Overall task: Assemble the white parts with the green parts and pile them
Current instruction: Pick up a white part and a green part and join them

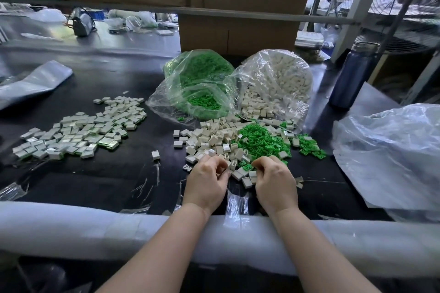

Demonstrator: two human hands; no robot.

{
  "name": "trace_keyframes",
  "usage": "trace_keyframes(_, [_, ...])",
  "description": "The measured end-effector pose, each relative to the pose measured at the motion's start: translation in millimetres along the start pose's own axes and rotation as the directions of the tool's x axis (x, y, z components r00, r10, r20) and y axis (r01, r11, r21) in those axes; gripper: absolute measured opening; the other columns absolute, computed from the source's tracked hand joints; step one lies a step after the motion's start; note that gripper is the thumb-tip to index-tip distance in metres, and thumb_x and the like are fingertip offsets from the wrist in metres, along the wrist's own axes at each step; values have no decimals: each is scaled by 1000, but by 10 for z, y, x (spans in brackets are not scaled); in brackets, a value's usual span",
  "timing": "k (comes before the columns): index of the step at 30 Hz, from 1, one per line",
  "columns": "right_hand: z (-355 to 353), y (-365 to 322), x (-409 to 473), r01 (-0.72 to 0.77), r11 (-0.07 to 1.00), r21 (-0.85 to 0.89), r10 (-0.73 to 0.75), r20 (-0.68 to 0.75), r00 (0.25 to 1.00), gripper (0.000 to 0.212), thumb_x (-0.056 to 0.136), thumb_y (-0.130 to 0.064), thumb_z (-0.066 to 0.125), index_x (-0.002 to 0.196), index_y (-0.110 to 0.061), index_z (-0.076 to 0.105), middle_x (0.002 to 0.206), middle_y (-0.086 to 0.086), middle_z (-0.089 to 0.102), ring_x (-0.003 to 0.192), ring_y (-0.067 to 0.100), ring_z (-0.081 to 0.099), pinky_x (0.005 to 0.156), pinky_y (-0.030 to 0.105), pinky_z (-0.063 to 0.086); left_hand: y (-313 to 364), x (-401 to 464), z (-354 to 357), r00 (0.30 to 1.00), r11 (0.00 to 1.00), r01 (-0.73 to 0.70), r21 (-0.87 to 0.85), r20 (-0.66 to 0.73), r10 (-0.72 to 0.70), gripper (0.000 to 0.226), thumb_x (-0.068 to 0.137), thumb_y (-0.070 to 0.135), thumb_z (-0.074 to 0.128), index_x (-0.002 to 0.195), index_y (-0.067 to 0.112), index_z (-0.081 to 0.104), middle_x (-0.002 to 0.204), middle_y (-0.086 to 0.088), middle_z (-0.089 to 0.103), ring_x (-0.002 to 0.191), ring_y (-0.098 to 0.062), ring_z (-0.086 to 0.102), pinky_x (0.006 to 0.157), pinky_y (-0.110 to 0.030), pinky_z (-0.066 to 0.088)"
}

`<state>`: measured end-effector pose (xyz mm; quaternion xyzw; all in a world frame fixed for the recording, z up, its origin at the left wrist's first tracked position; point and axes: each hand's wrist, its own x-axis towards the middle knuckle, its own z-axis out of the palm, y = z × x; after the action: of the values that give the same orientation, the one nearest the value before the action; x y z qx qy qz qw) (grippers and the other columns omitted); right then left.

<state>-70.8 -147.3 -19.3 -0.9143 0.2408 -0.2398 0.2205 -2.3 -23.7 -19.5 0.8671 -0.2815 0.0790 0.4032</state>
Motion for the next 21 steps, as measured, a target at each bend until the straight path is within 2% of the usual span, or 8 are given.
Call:
trace_keyframes(4, [-5, 0, 0, -8, 1000, -20, 9, 15, 1000, 24, 90, -3, 48, 104, -11, 65, 99, 3, 64, 95, 21, 55, 83, 29, 45, 1, -5, 4, 1000, 1000, 15, 4, 10, -15, 10, 84, 18, 66, 93, 14, 65, 87, 7, 50, 79, -11, 49, 69, -12, 33])
trace_keyframes(9, [-8, 12, 4, -39, 997, -72, 41, 23, 999, 24, 90, -5, 47, 104, -13, 65, 100, 3, 63, 98, 21, 53, 85, 30, 39, -8, -11, 2, 998, 999, 30, 31, 47, -32, 18, 81, 16, 68, 99, 16, 64, 91, 7, 48, 86, -12, 50, 79, -17, 39])
trace_keyframes(13, [-14, 25, 3, -115, 984, -132, 117, 5, 993, 27, 89, -5, 46, 106, -16, 63, 106, 1, 61, 104, 21, 51, 86, 30, 33, 7, -11, -2, 998, 999, 39, 26, 55, -40, 17, 83, 15, 67, 100, 16, 64, 97, 2, 56, 90, -16, 55, 82, -23, 44])
trace_keyframes(21, [-33, 34, 3, -245, 954, -172, 245, -24, 969, 28, 91, -7, 45, 111, -19, 61, 113, 1, 59, 108, 23, 47, 89, 35, 34, 9, -15, -7, 996, 998, 64, 30, 67, -66, 16, 81, 17, 69, 96, 17, 65, 96, 4, 54, 90, -17, 54, 84, -25, 45])
